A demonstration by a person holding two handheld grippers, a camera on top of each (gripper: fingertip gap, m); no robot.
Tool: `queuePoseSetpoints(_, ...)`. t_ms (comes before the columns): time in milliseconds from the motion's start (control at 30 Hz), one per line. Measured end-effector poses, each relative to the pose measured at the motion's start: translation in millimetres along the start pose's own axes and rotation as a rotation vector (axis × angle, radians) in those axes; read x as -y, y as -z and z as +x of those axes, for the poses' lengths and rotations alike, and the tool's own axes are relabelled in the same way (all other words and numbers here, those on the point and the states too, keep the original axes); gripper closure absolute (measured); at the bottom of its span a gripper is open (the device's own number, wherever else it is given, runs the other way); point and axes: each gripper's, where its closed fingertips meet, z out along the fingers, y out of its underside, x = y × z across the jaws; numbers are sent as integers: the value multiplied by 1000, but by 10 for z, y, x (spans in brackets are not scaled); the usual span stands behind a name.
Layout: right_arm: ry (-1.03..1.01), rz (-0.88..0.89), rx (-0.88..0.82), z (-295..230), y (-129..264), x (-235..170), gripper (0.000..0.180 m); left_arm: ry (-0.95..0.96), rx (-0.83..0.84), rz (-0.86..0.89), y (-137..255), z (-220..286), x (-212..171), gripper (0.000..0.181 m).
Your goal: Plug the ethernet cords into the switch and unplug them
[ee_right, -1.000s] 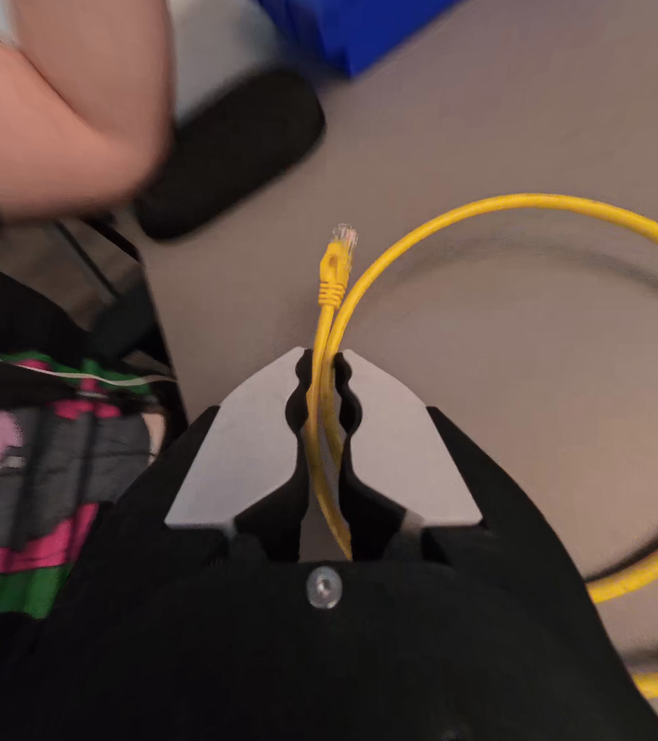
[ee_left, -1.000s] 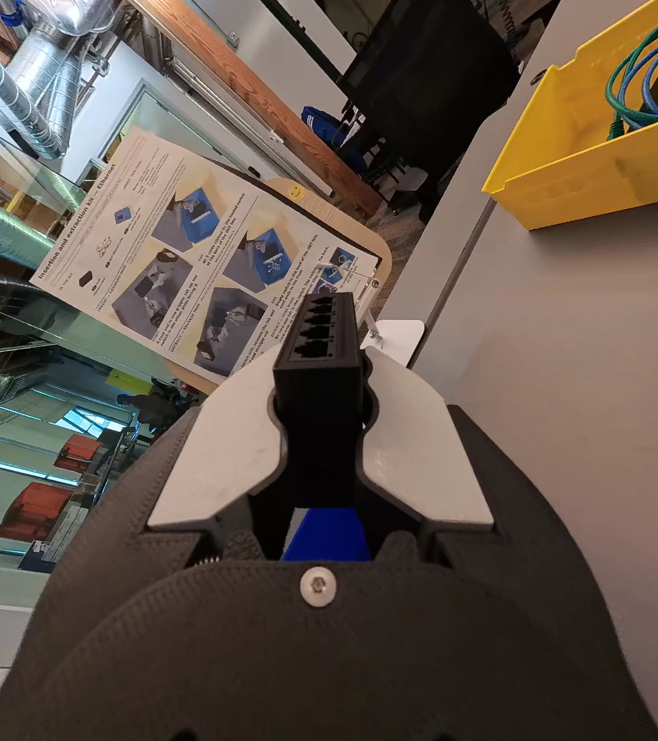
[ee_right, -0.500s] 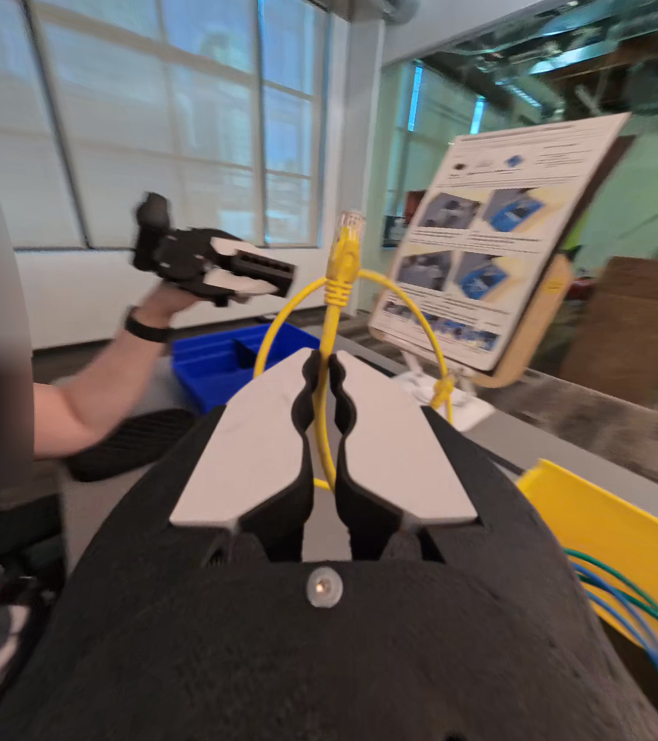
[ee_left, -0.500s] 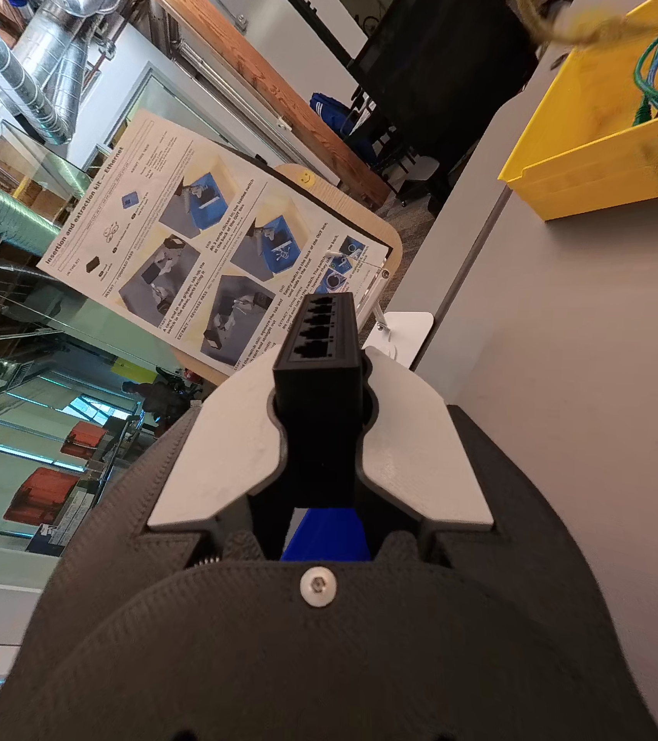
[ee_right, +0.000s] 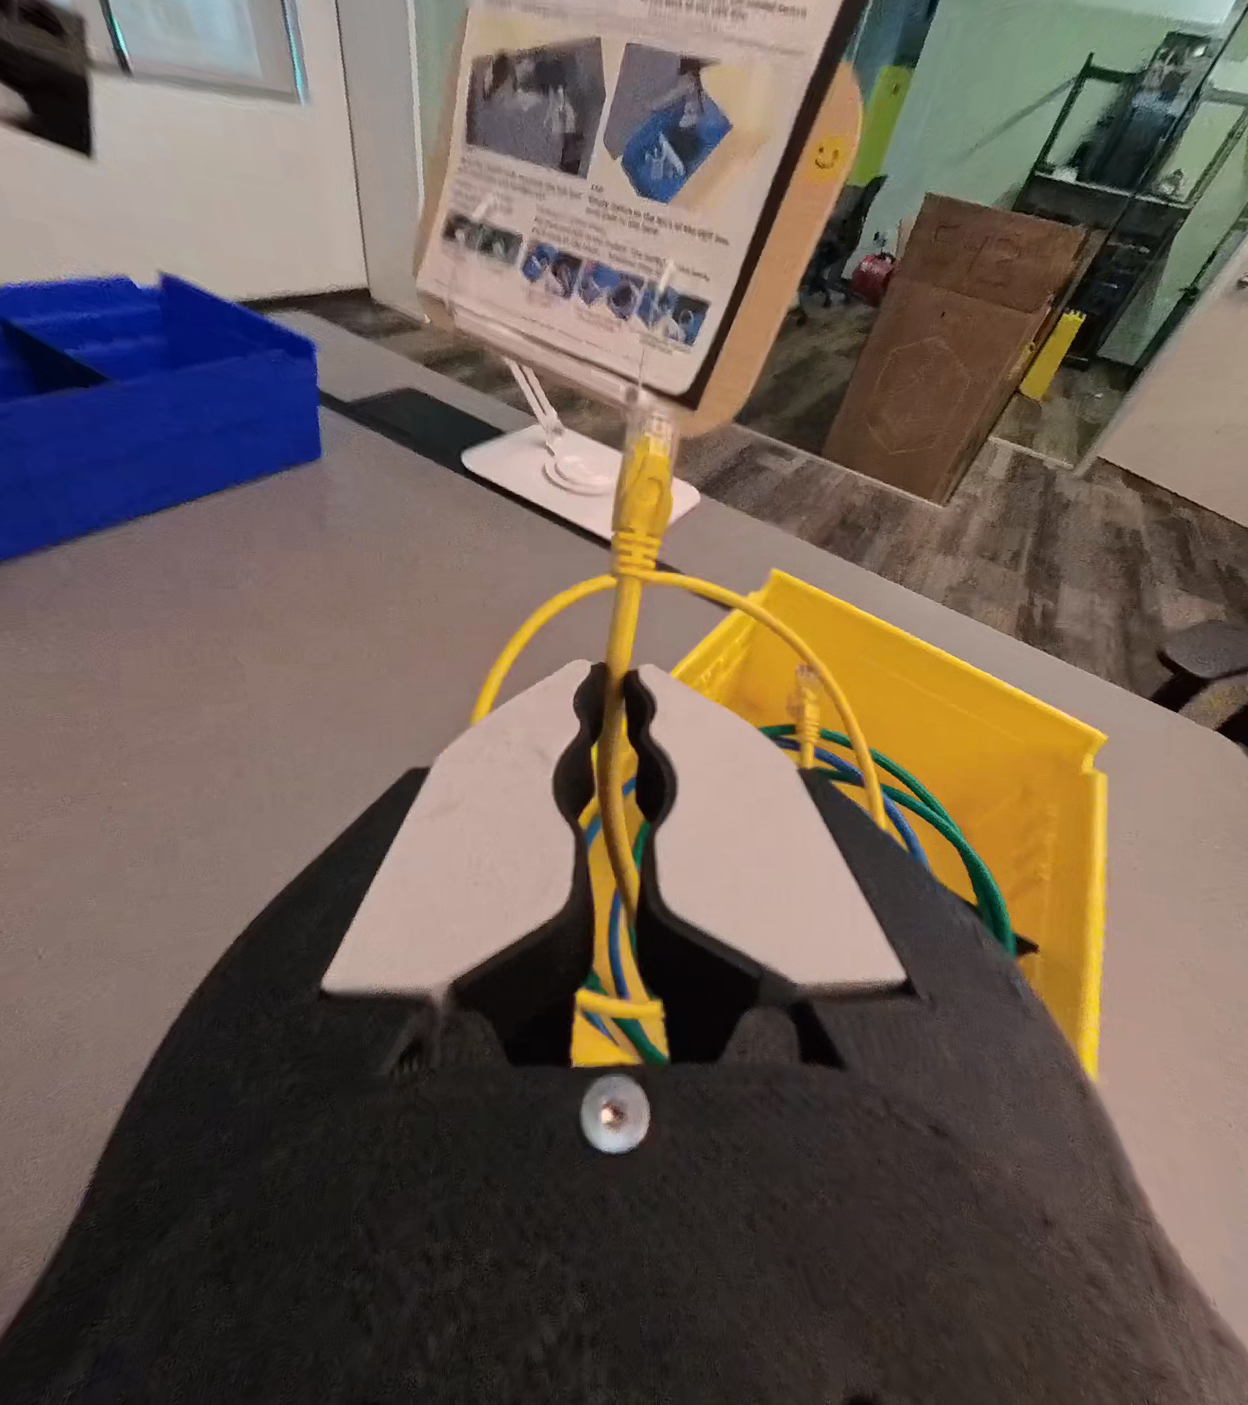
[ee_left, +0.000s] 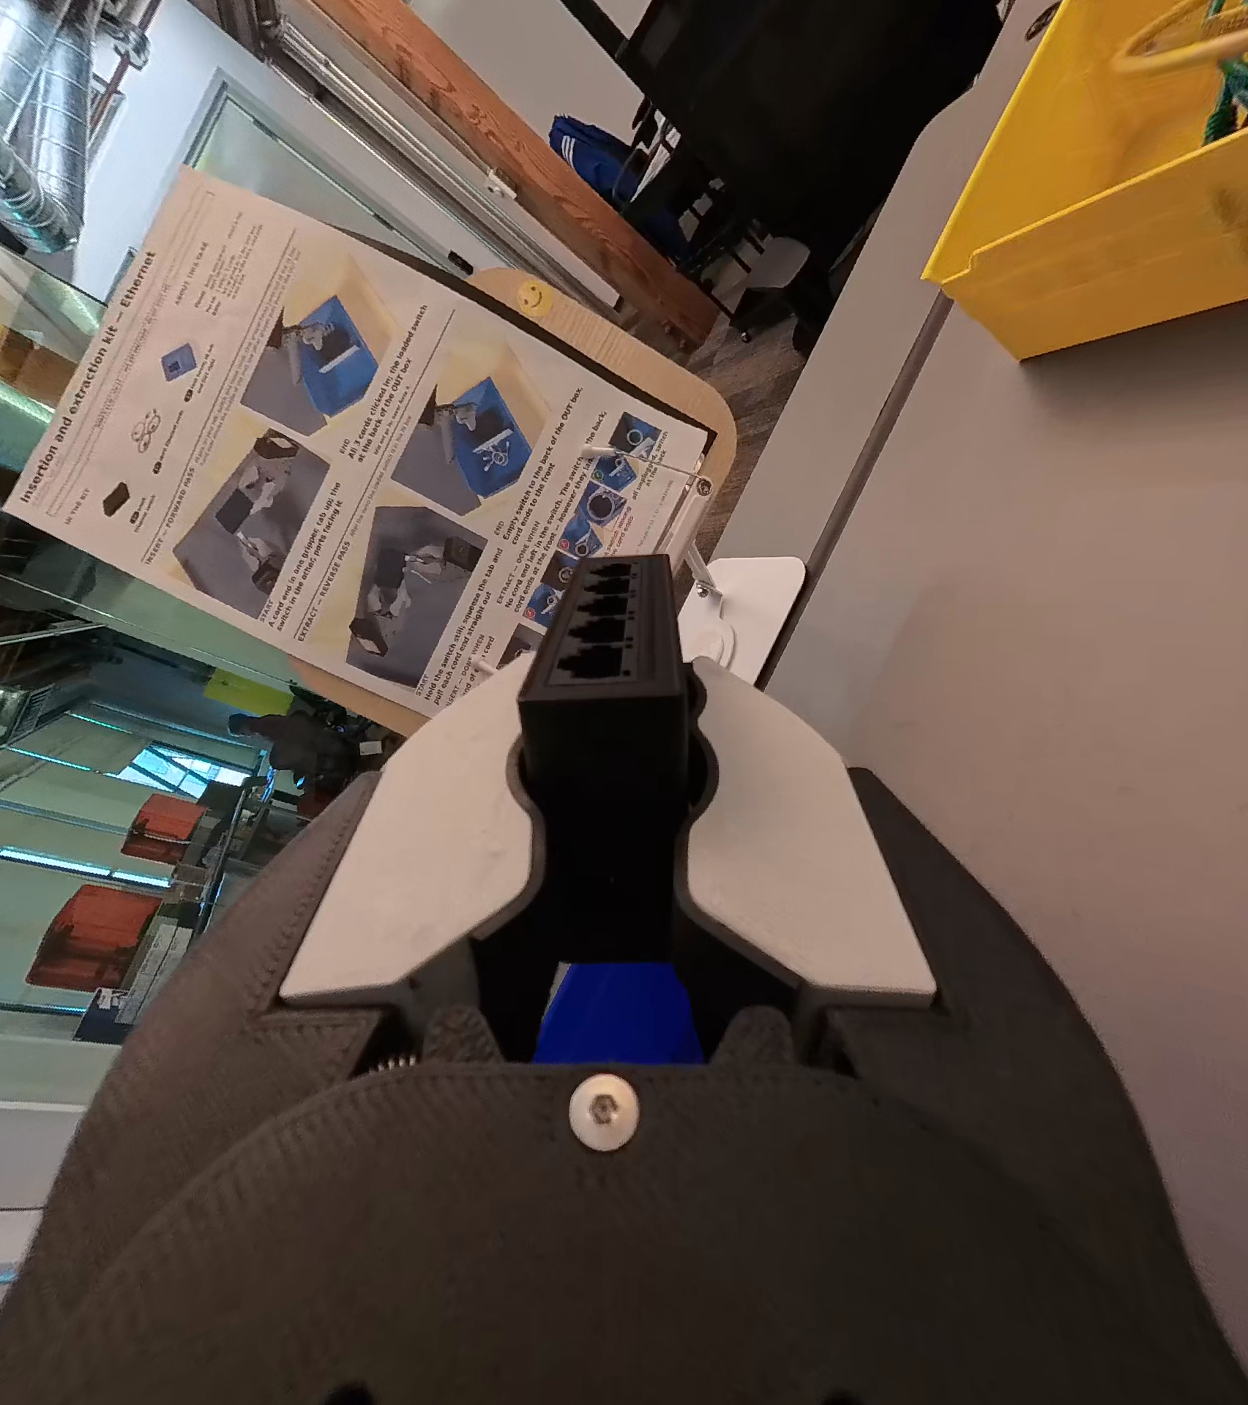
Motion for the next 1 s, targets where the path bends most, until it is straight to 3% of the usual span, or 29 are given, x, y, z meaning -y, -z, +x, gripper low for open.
queuePoseSetpoints(133,289,-398,-162,220,-116,-462,173,-3,-4,-1,-4,12,3,151)
queuePoseSetpoints(267,664,-763,-191,399,-146,-1018,173,-4,-3,1,11,7,12,151)
queuePoseSetpoints(400,568,-870,-87,368,-237,-1461,172,-6,-4,3,31,6,19,151)
queuePoseSetpoints(467,404,-840,-30,297,-249,-1534,166,-5,-8,8,33,14,29,151)
queuePoseSetpoints(533,274,-768,-3,247,-245,-1458,142,-6,-23,19,26,45,48,151)
queuePoseSetpoints(633,222,-616,8,197,-149,-1110,138,-3,-90,65,-5,183,130,151)
queuePoseSetpoints(733,272,-350,-36,-6,-80,-386,138,14,-225,171,-14,450,321,151)
queuePoseSetpoints(833,416,-66,62,-712,-149,356,139,23,-369,279,29,745,531,151)
queuePoseSetpoints(1000,708,90,209,-1776,-379,861,139,-43,-515,363,146,1135,733,151)
